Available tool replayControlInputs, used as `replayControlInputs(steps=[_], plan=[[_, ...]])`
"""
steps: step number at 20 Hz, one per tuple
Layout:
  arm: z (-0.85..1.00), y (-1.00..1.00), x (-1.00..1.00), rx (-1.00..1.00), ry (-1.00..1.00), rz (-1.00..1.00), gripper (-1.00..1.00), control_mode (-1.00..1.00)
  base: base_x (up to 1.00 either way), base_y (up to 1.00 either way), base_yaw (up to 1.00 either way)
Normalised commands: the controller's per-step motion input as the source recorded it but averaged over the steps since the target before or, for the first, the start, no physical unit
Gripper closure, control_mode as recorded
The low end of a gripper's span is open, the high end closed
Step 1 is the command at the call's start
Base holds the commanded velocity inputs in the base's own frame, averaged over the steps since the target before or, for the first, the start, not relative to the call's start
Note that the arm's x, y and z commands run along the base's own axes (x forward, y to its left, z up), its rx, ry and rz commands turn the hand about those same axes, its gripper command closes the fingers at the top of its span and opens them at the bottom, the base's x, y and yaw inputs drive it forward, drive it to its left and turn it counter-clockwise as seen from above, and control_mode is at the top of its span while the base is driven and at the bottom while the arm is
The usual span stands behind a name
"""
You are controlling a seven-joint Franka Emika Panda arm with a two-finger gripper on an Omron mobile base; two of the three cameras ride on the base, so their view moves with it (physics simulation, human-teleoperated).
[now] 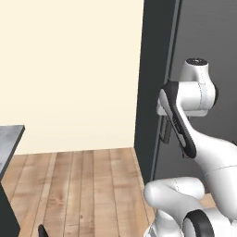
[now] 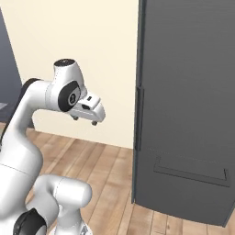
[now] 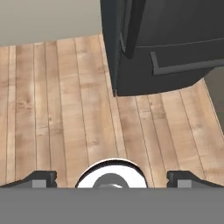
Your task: Move the hot dog bun to the plate on the dining table and place the condiment next to that plate. Then navigate to the fridge and take the sausage and place it on the plate as well.
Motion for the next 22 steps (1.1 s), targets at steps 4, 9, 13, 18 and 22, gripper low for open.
replayControlInputs(steps=[4, 9, 13, 18, 22], plan=[[-0.09, -0.60, 0.62, -0.09, -0.35, -0.13, -1.00, -1.00, 0.00, 0.00, 0.00], [-0.16, -0.62, 0.87, -0.02, -0.15, -0.11, -1.00, -1.00, 0.00, 0.00, 0.00], [-0.13, -0.50, 1.00, 0.00, 0.00, -0.12, -1.00, -1.00, 0.00, 0.00, 0.00], [-0.06, -0.27, 1.00, 0.00, 0.00, -0.10, -1.00, -1.00, 0.00, 0.00, 0.00], [-0.23, -0.26, 0.99, 0.00, 0.00, -0.06, -1.00, -1.00, 0.00, 0.00, 0.00]])
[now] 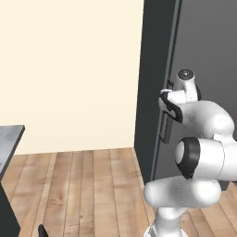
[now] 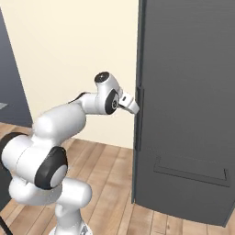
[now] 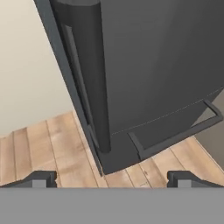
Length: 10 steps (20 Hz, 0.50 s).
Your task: Move the hot dog bun to the plate on the dining table and place the condiment next to that plate. Then navigate to the fridge and take the sausage and place it on the plate as well.
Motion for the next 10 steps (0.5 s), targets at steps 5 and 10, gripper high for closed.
replayControlInputs(steps=[5, 10], plan=[[-0.45, -0.37, 0.96, 0.00, 0.00, -0.07, -1.00, -1.00, 0.00, 0.00, 0.00], [-0.40, -0.30, 0.83, 0.00, 0.00, -0.03, -1.00, -1.00, 0.00, 0.00, 0.00]])
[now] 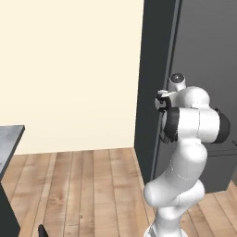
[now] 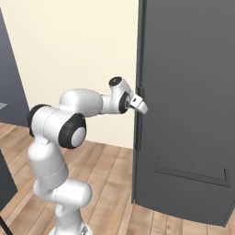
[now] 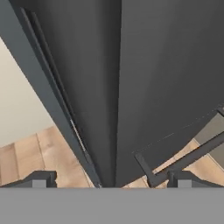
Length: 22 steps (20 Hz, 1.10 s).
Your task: Move the hot dog bun to the plate on the dining table and place the condiment next to that plate. Then navigate to the fridge and take the sausage and place it on the plate as well.
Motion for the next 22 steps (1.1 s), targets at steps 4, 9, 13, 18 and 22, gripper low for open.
replayControlInputs(steps=[4, 9, 13, 18, 22], plan=[[-0.34, -0.23, 0.85, 0.00, 0.00, 0.00, -1.00, -1.00, 0.00, 0.00, 0.00], [-0.27, -0.24, 0.84, 0.00, 0.00, 0.00, -1.00, -1.00, 0.00, 0.00, 0.00], [-0.28, -0.29, 0.48, 0.00, 0.00, -0.01, 1.00, -1.00, 0.00, 0.00, 0.00], [-0.13, -0.55, 0.06, 0.00, 0.00, -0.03, 1.00, -1.00, 0.00, 0.00, 0.00], [0.00, -0.69, -0.28, 0.00, 0.00, 0.00, 1.00, -1.00, 0.00, 0.00, 0.00]])
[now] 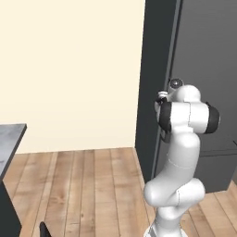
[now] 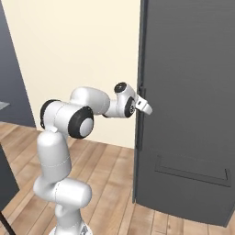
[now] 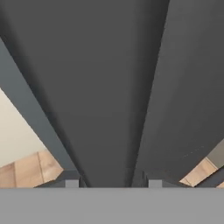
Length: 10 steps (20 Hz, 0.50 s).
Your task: Move the hot dog bun to the plate on the dining table and place the condiment next to that plate. Then navigate to the fridge and take the sausage and place it on the plate as well.
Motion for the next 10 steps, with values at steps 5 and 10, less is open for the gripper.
replayControlInputs(steps=[5, 10], plan=[[-0.01, -0.94, -0.74, 0.00, 0.00, 0.00, 1.00, -1.00, 0.00, 0.00, 0.00], [-0.08, -1.00, -1.00, 0.00, 0.00, 0.00, 1.00, -1.00, 0.00, 0.00, 0.00]])
